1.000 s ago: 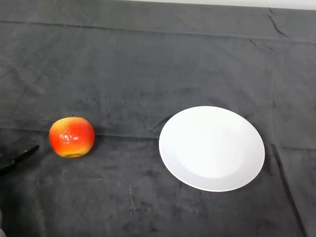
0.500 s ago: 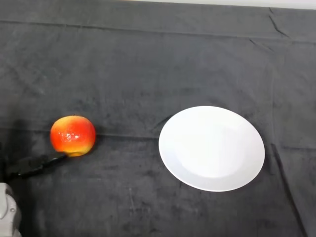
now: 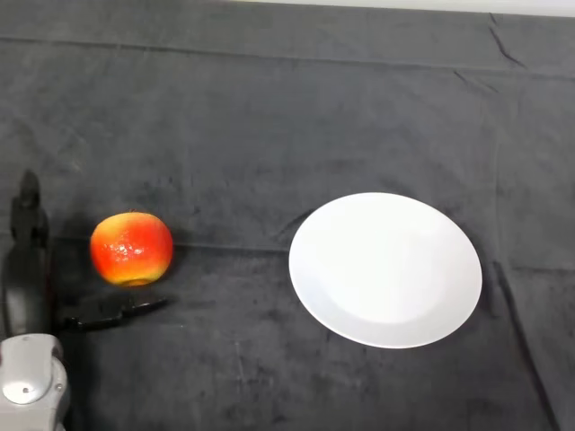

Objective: Move the apple to the plate

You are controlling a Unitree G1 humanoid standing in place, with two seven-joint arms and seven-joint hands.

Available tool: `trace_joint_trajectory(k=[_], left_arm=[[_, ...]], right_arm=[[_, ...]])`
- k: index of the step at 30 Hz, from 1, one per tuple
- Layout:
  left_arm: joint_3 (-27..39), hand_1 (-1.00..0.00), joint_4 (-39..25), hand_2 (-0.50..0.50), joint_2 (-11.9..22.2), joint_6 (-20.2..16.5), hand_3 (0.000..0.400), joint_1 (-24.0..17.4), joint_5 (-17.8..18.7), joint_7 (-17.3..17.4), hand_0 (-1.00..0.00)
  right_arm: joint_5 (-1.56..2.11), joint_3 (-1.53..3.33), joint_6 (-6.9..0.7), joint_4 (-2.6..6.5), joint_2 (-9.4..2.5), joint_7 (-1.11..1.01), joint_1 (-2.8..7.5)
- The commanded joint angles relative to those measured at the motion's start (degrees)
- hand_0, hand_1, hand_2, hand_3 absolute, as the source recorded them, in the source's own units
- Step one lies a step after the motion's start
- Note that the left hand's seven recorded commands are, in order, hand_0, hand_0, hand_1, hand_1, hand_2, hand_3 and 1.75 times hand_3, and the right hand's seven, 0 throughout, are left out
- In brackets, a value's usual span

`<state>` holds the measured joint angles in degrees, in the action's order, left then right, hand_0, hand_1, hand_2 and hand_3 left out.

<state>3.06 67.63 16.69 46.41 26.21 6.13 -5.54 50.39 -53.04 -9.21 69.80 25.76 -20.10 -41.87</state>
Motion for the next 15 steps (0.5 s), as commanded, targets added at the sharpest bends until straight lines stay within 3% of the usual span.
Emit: trace_joint_trajectory(k=[1, 13, 14, 15], left_arm=[[-1.1, 0.0, -0.8, 0.0, -0.2, 1.6, 0.0, 2.6, -1.5, -0.3, 0.0], [-6.0, 0.0, -0.3, -0.01, -1.3, 1.1, 0.005, 3.0, -4.0, -0.2, -0.01], [-6.4, 0.0, -0.3, -0.25, -1.2, 1.1, 0.201, 3.0, -4.2, -0.1, -0.5], [-6.7, -0.04, -0.3, -0.32, -1.2, 1.1, 0.271, 2.9, -4.3, 0.0, -0.68]], right_arm=[[0.42, -0.46, 0.27, -0.33, 1.27, 0.1, -0.02], [0.42, -0.46, 0.27, -0.34, 1.27, 0.11, -0.01], [0.42, -0.46, 0.27, -0.34, 1.27, 0.11, -0.01], [0.42, -0.46, 0.27, -0.34, 1.27, 0.11, -0.01]])
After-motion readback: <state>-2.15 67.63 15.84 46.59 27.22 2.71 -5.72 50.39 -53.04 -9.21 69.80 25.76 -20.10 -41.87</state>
